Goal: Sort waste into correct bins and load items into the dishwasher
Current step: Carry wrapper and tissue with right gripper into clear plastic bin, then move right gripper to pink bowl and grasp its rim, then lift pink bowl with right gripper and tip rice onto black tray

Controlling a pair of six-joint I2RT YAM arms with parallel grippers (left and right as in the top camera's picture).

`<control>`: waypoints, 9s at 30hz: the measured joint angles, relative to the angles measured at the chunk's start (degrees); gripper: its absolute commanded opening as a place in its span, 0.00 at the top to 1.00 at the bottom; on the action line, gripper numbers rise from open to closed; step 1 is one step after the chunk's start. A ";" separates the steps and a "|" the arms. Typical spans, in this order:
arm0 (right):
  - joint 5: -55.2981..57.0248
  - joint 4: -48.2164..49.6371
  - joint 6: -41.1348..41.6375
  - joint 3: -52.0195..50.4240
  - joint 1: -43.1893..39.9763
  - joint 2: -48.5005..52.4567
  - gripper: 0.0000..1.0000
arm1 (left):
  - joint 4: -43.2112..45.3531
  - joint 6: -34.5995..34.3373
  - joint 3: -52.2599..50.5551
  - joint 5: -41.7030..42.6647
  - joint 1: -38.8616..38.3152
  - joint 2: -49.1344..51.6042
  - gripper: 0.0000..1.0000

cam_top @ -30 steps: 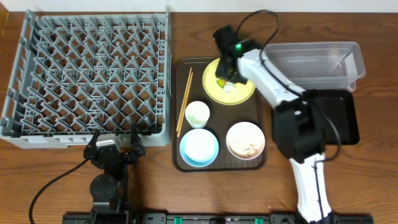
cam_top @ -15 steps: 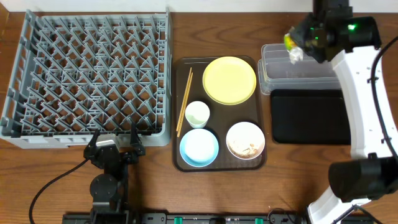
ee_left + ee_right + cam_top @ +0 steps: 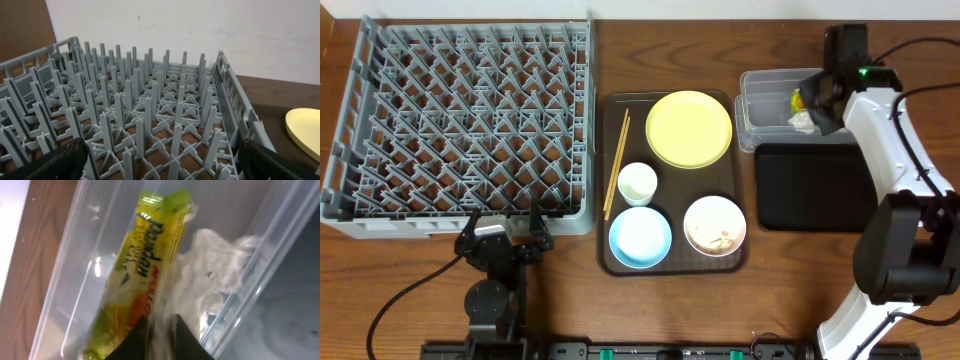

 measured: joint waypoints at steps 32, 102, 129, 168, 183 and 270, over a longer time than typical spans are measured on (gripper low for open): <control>-16.11 -19.30 -45.75 1.44 18.38 -21.79 0.11 | 0.00 0.00 0.00 0.00 0.00 0.00 0.03; -13.20 -8.22 -59.19 -26.86 37.31 -21.59 0.30 | 0.00 0.00 0.00 0.00 0.00 0.00 0.03; -14.36 -4.90 -64.13 -35.76 43.82 -21.59 0.45 | 0.00 0.00 0.00 0.00 0.00 0.00 0.03; -4.37 2.84 -55.98 -40.00 45.29 -21.59 0.99 | 0.00 0.00 0.00 0.00 0.00 0.00 0.03; -4.63 -6.75 -55.60 -32.04 45.16 -21.46 0.99 | 0.00 0.00 0.00 0.00 0.00 0.00 0.03; -89.88 6.23 -52.59 -38.99 -38.99 -25.16 0.99 | 0.00 0.00 0.00 0.00 0.00 0.00 0.03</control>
